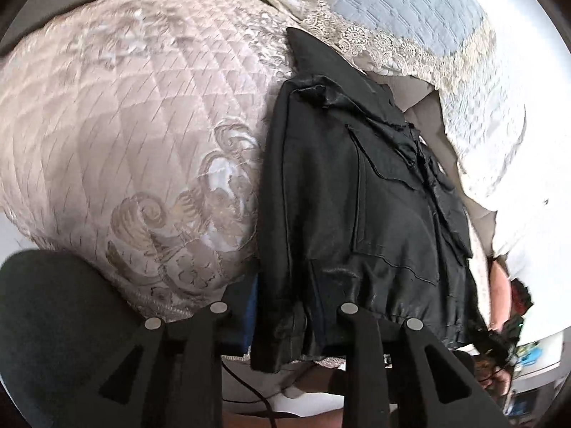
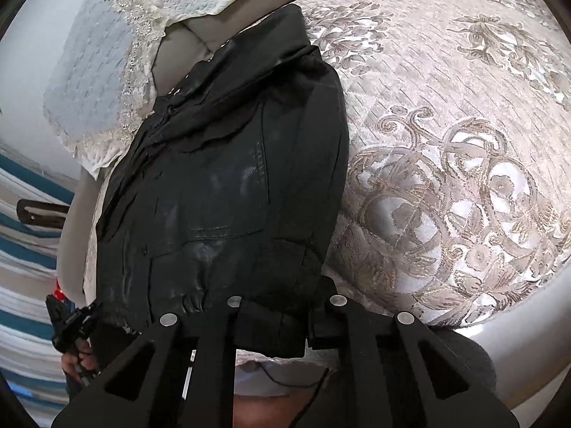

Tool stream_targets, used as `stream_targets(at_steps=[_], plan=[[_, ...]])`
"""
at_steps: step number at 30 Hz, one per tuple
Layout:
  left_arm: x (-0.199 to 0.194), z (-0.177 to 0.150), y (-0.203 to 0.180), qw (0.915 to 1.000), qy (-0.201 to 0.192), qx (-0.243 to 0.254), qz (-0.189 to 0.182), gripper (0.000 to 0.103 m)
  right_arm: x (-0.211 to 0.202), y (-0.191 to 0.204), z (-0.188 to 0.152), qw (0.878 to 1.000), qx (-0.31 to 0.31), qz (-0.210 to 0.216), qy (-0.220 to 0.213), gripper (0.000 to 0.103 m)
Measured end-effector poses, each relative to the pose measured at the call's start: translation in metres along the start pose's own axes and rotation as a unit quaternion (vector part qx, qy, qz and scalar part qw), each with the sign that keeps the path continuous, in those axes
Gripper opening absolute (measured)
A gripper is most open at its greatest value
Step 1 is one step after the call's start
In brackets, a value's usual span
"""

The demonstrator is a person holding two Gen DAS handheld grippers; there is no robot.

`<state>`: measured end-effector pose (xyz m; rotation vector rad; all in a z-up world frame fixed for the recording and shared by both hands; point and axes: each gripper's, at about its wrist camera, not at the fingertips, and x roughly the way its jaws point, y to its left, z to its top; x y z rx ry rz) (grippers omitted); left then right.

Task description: Fold large clothes

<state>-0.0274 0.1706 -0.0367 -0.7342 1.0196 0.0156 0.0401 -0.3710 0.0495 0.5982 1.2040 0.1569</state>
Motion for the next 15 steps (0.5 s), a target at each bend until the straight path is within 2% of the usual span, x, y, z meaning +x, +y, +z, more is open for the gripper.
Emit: stream_targets(at_steps=[6,11,13,14,15], plan=[[0.002,-0.010,0.004,0.9999,-0.002,-0.010,-0.007,0.030,0.001,-0.001,0.001,1.000,-0.007,0.006,0.000,0.016],[0.005,-0.012,-0.015,0.9986,0.005,0.038,0.038,0.031,0.006,-0.001,0.002,1.000,-0.004,0.005,0.003,0.016],[0.006,-0.012,-0.017,0.9979,0.014,0.046,0.043,0.031,0.005,-0.003,0.001,1.000,0.002,0.011,-0.002,0.015],[0.006,-0.012,-0.017,0.9978,0.017,0.047,0.042,0.027,0.004,-0.004,0.001,1.000,0.004,0.014,-0.004,0.013],[0.004,-0.011,-0.015,0.9982,0.018,0.044,0.036,0.014,0.002,-0.004,0.001,1.000,0.002,0.016,-0.007,0.011]])
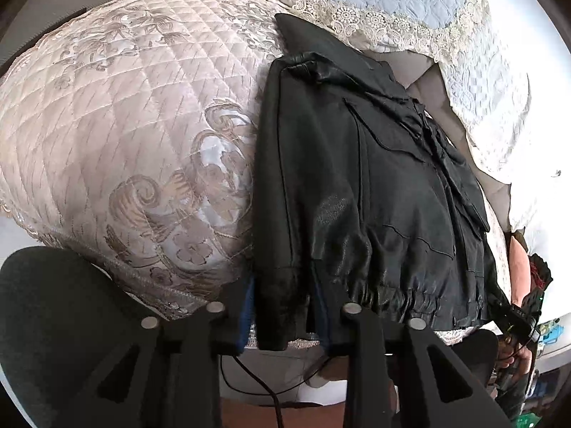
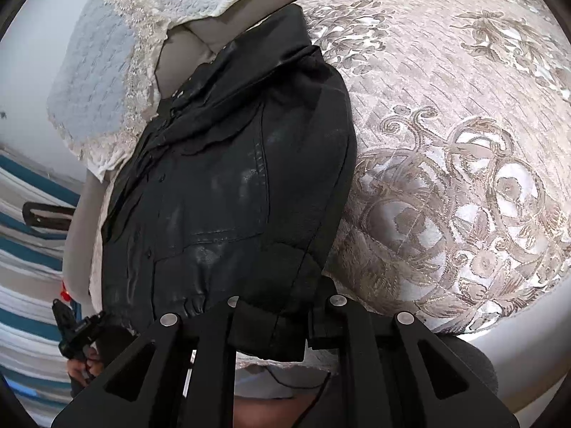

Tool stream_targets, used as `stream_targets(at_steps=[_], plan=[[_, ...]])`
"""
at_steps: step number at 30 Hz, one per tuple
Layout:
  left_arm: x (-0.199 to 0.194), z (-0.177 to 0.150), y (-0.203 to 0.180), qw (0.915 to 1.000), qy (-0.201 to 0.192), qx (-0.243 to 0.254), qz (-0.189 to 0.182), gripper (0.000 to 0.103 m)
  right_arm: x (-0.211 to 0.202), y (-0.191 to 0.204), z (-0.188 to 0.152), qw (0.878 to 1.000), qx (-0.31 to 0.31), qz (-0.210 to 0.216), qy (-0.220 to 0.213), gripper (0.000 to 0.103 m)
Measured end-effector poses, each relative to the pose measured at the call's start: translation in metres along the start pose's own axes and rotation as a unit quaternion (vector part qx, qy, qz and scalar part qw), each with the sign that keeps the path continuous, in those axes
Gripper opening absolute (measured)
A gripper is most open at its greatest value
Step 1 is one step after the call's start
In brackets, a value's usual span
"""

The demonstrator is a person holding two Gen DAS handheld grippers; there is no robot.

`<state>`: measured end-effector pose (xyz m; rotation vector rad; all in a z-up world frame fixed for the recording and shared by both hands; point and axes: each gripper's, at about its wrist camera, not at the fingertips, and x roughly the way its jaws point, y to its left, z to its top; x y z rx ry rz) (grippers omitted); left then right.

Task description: Fold large clothes

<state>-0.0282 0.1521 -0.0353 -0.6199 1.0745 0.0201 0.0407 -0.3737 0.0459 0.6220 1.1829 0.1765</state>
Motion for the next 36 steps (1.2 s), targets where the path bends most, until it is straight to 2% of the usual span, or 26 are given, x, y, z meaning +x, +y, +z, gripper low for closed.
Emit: stream_targets(at_steps=[4,8,13,17,22,26,32,36], plan=[[-0.013,0.000,0.002,0.9987,-0.014,-0.007,-0.048,0.008,-0.017,0.010,-0.001,0.999,-0.017,0.021,-0.023,0.007],[-0.043,0.007,-0.013,0.9934,-0.057,0.001,-0.099,0.008,-0.035,0.022,0.005,0.997,-0.026,0.051,-0.049,0.006],[-0.071,0.035,-0.040,0.9838,-0.107,0.025,-0.141,0.008,-0.043,0.040,0.025,0.993,-0.033,0.084,-0.072,0.006],[-0.072,0.071,-0.058,0.9768,-0.138,0.036,-0.160,0.008,-0.045,0.053,0.050,0.990,-0.037,0.100,-0.093,0.006],[-0.058,0.134,-0.077,0.9735,-0.162,0.035,-0.158,0.008,-0.035,0.061,0.102,0.986,-0.034,0.116,-0.114,0.006],[-0.040,0.181,-0.079,0.9741,-0.171,0.020,-0.147,0.008,-0.015,0.062,0.145,0.985,-0.021,0.118,-0.124,0.006],[0.014,0.244,-0.073,0.9808,-0.156,-0.016,-0.116,0.008,0.036,0.061,0.212,0.990,0.014,0.088,-0.106,0.006],[0.068,0.271,-0.062,0.9878,-0.124,-0.040,-0.085,0.008,0.088,0.056,0.245,0.995,0.049,0.049,-0.071,0.008]])
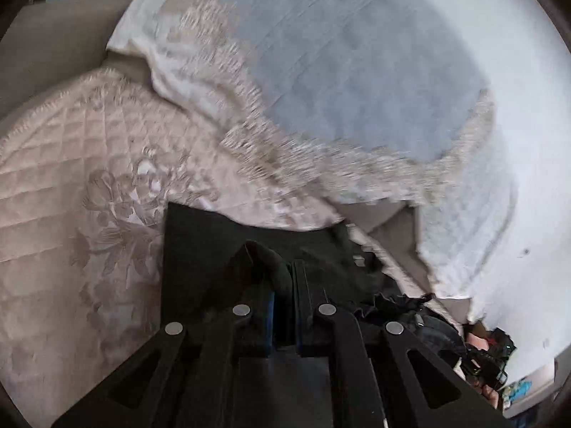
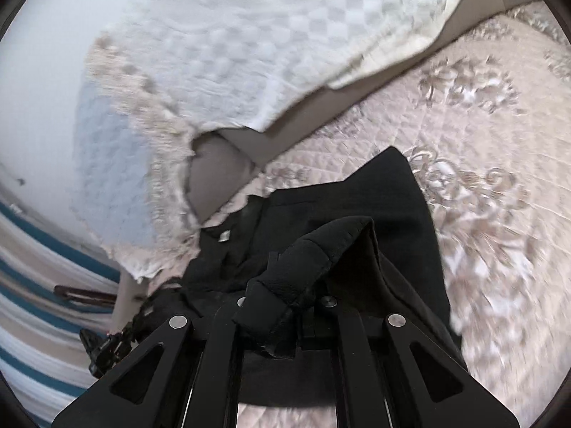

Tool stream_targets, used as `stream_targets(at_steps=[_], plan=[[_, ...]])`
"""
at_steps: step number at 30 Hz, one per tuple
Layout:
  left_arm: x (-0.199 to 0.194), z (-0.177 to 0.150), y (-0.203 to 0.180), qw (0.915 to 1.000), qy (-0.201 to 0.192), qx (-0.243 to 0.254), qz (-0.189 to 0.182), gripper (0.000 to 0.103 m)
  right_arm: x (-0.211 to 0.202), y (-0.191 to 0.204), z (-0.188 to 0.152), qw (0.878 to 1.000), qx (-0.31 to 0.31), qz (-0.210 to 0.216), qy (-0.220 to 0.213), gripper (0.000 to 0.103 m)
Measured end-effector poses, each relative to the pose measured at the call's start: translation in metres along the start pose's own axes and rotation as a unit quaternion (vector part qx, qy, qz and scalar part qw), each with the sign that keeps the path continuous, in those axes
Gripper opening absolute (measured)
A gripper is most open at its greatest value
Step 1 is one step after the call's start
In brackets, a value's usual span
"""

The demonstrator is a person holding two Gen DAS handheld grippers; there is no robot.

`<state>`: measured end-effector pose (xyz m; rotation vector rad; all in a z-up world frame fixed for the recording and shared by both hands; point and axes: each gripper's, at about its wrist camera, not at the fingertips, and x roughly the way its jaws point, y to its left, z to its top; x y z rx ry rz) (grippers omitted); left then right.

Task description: Fold large clothes

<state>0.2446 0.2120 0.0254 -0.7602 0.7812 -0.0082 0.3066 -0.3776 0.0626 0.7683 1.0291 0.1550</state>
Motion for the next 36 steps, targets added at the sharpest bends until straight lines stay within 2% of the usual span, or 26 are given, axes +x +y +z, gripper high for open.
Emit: stream_targets(at_steps=[1,4,6,7,8,9,12,13,15,16,19,22,25,26,27,28,29,30,32,36], plan=[[0.015,0.001,0.004,0.9998,0.012,-0.005,0.014,0.008,0.012,-0.004,0.004,1.000,0.006,-0.012,0.010,0.009],[0.051,0.000,0.015,0.9974,0.042,-0.015,0.056,0.011,0.037,-0.014,0.011,0.999,0.024,-0.026,0.023,0.022],[0.057,0.001,0.017,0.9969,0.050,-0.021,0.057,0.015,0.039,-0.020,0.012,0.999,0.042,-0.010,0.013,0.042],[0.054,0.002,0.015,0.9971,0.051,-0.019,0.053,0.018,0.034,-0.020,0.011,0.999,0.044,0.006,0.003,0.047],[0.049,0.003,0.011,0.9976,0.046,-0.013,0.050,0.026,0.029,-0.018,0.011,0.999,0.040,0.023,-0.008,0.055],[0.041,0.005,0.007,0.9981,0.034,-0.002,0.051,0.037,0.019,-0.016,0.010,0.999,0.028,0.039,-0.025,0.057],[0.011,0.010,-0.003,0.9978,-0.019,0.024,0.059,0.058,-0.009,-0.011,0.008,0.997,-0.005,0.048,-0.065,0.059],[0.002,0.011,-0.005,0.9970,-0.033,0.032,0.062,0.059,-0.018,-0.009,0.007,0.996,-0.026,0.037,-0.077,0.060],[-0.001,0.011,-0.011,0.9958,-0.035,0.051,0.068,0.065,-0.020,-0.003,0.006,0.994,-0.067,-0.010,-0.080,0.062],[0.003,0.011,-0.015,0.9945,-0.026,0.069,0.074,0.066,-0.017,0.001,0.005,0.993,-0.093,-0.040,-0.068,0.062],[0.025,0.006,-0.026,0.9869,0.009,0.120,0.108,0.066,0.004,0.006,0.002,0.983,-0.152,-0.097,-0.030,0.062],[0.055,0.002,-0.029,0.9804,0.048,0.145,0.125,0.066,0.023,0.004,0.004,0.974,-0.183,-0.134,-0.003,0.062],[0.078,0.003,-0.029,0.9749,0.068,0.155,0.145,0.064,0.037,0.000,0.007,0.969,-0.199,-0.147,0.023,0.059],[0.083,0.003,-0.030,0.9730,0.071,0.161,0.149,0.057,0.039,0.002,0.007,0.966,-0.204,-0.155,0.024,0.036],[0.085,0.002,-0.032,0.9706,0.071,0.171,0.154,0.038,0.039,0.005,0.008,0.963,-0.212,-0.167,0.022,0.011],[0.085,0.001,-0.036,0.9678,0.069,0.183,0.158,0.029,0.038,0.008,0.007,0.963,-0.215,-0.163,0.021,0.011],[0.083,0.001,-0.038,0.9671,0.066,0.191,0.155,0.017,0.038,0.012,0.007,0.962,-0.219,-0.160,0.018,0.006],[0.080,0.001,-0.041,0.9678,0.060,0.196,0.147,0.011,0.038,0.016,0.007,0.960,-0.230,-0.160,0.015,0.005],[0.071,0.004,-0.045,0.9686,0.039,0.202,0.140,0.006,0.034,0.023,0.008,0.957,-0.242,-0.160,-0.002,0.004],[0.055,0.020,-0.048,0.9749,-0.020,0.185,0.123,0.004,0.022,0.017,0.027,0.969,-0.200,-0.134,-0.054,0.004]])
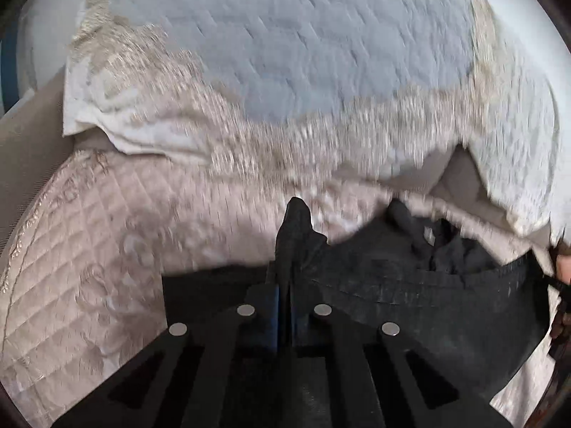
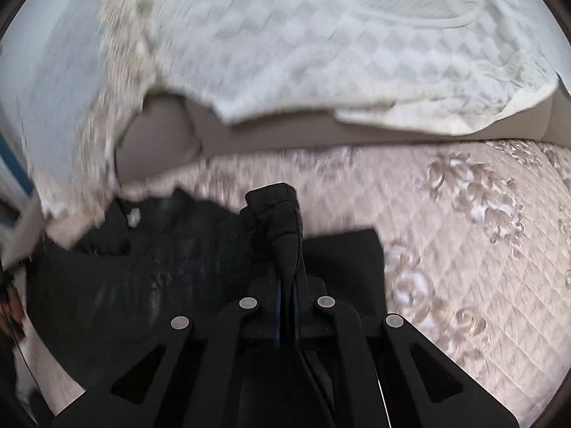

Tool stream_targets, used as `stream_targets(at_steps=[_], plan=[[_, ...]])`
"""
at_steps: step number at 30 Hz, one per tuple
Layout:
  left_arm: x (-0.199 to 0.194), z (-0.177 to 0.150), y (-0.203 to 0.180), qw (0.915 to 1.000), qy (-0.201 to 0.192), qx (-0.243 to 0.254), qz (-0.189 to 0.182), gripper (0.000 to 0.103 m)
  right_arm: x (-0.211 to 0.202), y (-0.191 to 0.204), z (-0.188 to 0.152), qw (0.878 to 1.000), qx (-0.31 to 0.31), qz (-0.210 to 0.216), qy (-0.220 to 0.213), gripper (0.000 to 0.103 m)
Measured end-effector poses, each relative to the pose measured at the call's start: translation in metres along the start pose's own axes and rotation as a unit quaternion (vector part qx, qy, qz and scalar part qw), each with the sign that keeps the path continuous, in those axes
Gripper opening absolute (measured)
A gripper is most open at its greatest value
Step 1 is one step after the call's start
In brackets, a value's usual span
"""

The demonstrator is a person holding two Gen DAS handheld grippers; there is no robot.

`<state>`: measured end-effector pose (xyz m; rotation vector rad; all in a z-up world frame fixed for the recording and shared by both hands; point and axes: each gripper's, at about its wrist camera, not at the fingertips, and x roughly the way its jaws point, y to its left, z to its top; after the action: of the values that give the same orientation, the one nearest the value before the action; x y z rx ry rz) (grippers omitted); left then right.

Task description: Fold large clothes

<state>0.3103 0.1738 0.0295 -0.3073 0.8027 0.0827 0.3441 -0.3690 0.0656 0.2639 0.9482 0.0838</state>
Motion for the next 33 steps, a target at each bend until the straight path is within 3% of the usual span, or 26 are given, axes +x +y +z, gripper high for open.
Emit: stream_targets(at_steps=[3,6,10,13,15,18,21,25,28,31,33], plan=[[0.021,0.004,0.003,0.9994,-0.005,-0.005,0.033,0.004,0.029,-0.002,0.003,1.000,0.007,-0.025,0.017,0.005],[0.053,0.000,0.008,0.9977,0.017,-0.017,0.063,0.005,0.059,-0.006,-0.002,0.998,0.012,-0.046,0.052,0.009],[0.072,-0.006,0.008,0.9947,0.037,-0.011,0.095,0.011,0.059,-0.008,-0.003,0.997,0.021,-0.041,0.057,0.019],[0.048,-0.004,0.009,0.9963,0.029,-0.021,0.078,0.014,0.023,-0.012,-0.008,0.999,0.038,-0.015,0.026,0.041],[0.023,-0.010,0.016,0.9972,0.025,-0.036,0.060,0.026,-0.001,-0.018,-0.021,0.999,0.050,0.001,0.009,0.063],[-0.015,-0.032,0.034,0.9966,0.011,-0.063,0.053,0.054,-0.038,-0.036,-0.058,0.996,0.087,0.006,-0.006,0.066],[-0.045,-0.070,0.051,0.9940,0.018,-0.105,0.027,0.060,-0.062,-0.059,-0.107,0.987,0.159,0.019,0.002,0.067],[-0.067,-0.122,0.064,0.9812,0.043,-0.187,-0.015,0.063,-0.073,-0.070,-0.164,0.966,0.244,0.078,0.015,0.072],[-0.066,-0.141,0.061,0.9767,0.038,-0.209,-0.029,0.070,-0.067,-0.061,-0.161,0.968,0.236,0.088,0.007,0.072],[-0.059,-0.132,0.055,0.9738,0.028,-0.223,-0.032,0.081,-0.044,-0.062,-0.144,0.958,0.258,0.127,0.012,0.072],[-0.047,-0.124,0.051,0.9731,0.031,-0.226,-0.035,0.081,-0.033,-0.059,-0.139,0.958,0.262,0.112,0.012,0.072]])
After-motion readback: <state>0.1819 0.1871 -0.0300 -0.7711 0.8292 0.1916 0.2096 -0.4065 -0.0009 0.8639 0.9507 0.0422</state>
